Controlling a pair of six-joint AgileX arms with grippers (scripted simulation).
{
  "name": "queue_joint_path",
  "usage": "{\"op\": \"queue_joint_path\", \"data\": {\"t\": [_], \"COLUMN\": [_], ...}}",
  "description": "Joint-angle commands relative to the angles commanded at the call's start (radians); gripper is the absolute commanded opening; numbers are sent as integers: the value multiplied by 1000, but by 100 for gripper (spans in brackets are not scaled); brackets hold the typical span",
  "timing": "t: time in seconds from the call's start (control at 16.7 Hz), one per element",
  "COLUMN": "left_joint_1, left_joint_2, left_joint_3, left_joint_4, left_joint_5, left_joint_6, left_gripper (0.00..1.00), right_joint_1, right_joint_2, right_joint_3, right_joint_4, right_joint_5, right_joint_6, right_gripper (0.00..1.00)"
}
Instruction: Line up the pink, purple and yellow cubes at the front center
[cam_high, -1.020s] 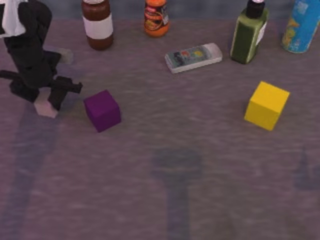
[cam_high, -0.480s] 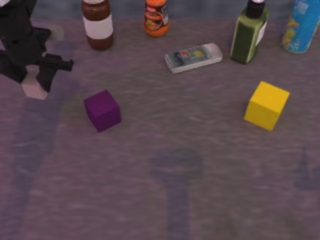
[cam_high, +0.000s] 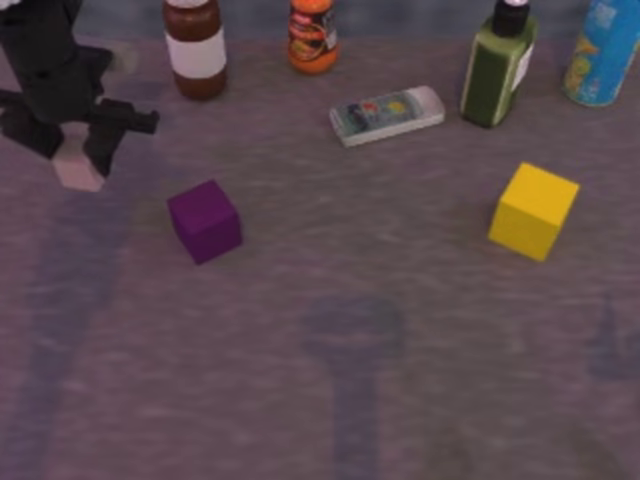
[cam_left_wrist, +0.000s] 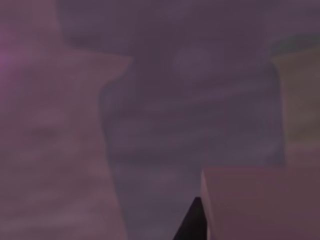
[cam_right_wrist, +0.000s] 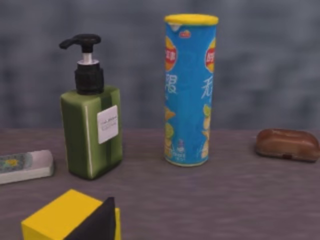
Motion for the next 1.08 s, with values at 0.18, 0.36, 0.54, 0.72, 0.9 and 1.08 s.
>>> {"op": "queue_joint_path", "data": {"t": [0.18, 0.36, 0.54, 0.72, 0.9, 1.08], "left_joint_1": [-106, -260, -437, -609, -743, -802], "left_joint_2": [35, 77, 121, 154, 166, 166], "left_joint_3": [66, 145, 225, 302, 357, 380], "left_joint_4": [-35, -84, -140, -187, -213, -222], "left_joint_5": [-5, -10, -14, -19, -25, -30], "left_joint_6": [-129, -336, -594, -836, -995, -1058], "left_gripper": [0, 0, 0, 0, 0, 0], "right_joint_1": [0, 0, 0, 0, 0, 0], "right_joint_2": [0, 0, 0, 0, 0, 0], "right_joint_3": [0, 0, 0, 0, 0, 0], "right_joint_4": [0, 0, 0, 0, 0, 0], "right_joint_5": [0, 0, 0, 0, 0, 0], "right_joint_6": [0, 0, 0, 0, 0, 0], "right_gripper": [100, 100, 100, 100, 100, 100]}}
